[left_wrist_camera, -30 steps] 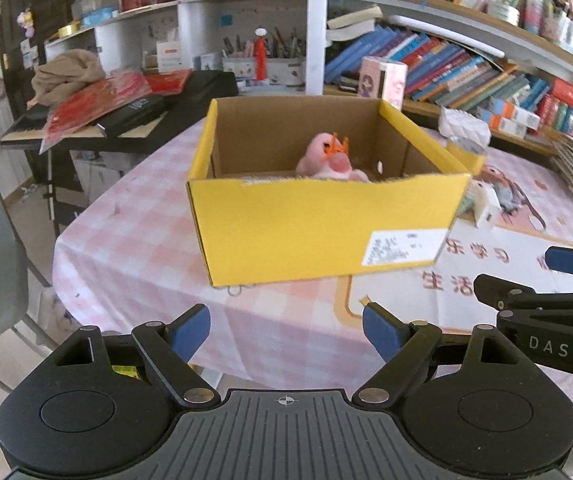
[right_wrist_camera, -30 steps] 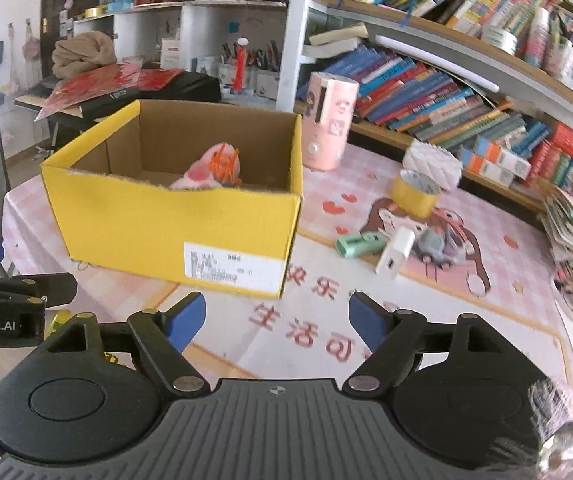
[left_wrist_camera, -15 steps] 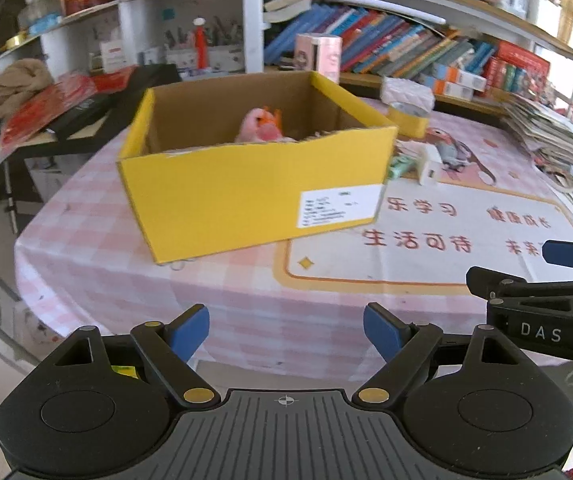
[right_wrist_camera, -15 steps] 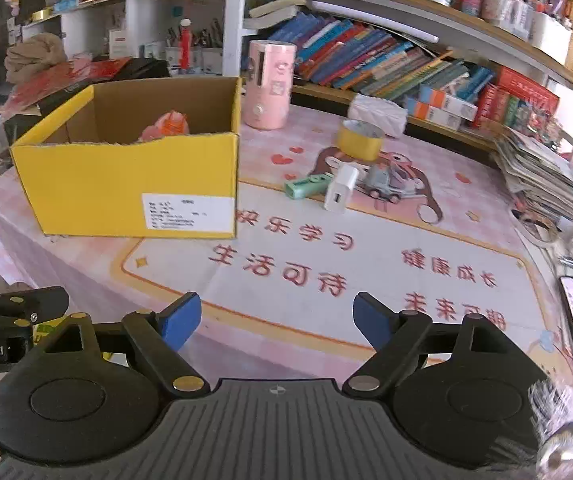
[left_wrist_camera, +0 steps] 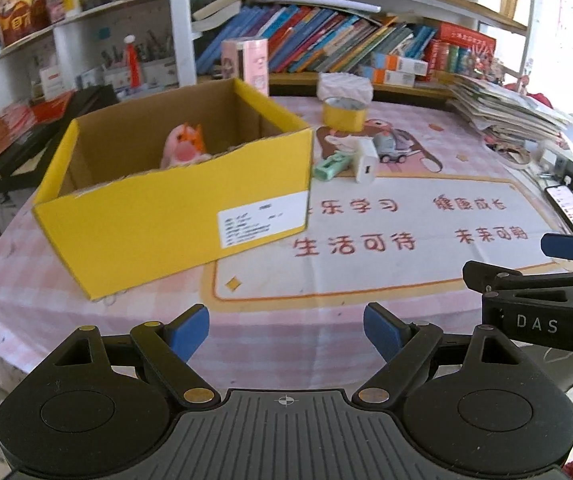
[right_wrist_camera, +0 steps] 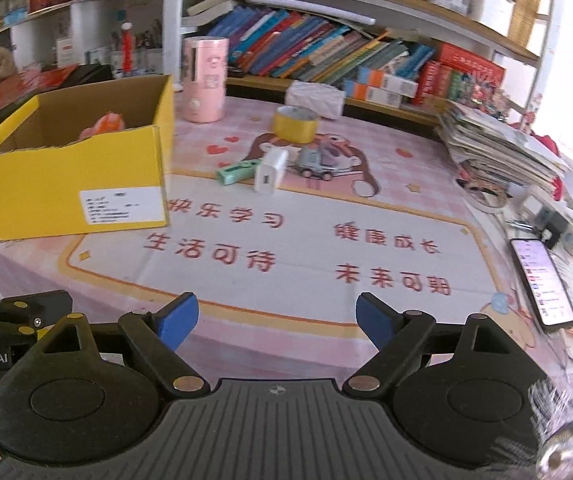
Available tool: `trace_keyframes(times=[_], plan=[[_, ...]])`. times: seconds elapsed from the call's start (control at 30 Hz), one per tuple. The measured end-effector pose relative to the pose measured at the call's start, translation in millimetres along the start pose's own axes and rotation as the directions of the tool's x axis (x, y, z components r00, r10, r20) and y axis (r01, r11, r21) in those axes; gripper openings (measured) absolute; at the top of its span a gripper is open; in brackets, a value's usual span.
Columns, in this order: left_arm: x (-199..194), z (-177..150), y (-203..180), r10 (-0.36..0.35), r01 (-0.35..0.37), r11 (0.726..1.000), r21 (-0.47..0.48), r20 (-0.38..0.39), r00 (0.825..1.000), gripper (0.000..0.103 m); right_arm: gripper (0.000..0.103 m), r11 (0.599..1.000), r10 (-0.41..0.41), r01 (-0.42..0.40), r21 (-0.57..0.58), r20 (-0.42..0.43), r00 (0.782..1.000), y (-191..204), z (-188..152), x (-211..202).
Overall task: Organize objects
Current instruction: 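Withdraw both tools from the box toward the white charger and toy car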
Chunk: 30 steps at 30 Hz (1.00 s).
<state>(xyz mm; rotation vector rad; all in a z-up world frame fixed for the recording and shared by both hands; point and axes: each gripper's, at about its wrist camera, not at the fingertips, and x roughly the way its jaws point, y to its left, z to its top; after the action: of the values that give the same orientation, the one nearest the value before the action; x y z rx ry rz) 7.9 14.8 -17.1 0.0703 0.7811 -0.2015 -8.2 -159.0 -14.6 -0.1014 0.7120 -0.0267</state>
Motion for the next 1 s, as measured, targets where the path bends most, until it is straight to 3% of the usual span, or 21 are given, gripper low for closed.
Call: trace_keyframes(times=[0.4, 1.0], plan=[[14, 23, -21, -0.038, 0.037, 0.999, 0.016, 0.027, 0.999, 0.087, 0.086, 0.999, -0.029, 0.029, 0.020, 0.006, 1.000, -28, 16, 13], [61, 58, -68, -0.047, 0.047, 0.998, 0.040, -0.008, 0.999, 0.086, 0.086, 1.000, -0.005, 0.006, 0.003, -0.028, 1.000, -74, 46, 62]])
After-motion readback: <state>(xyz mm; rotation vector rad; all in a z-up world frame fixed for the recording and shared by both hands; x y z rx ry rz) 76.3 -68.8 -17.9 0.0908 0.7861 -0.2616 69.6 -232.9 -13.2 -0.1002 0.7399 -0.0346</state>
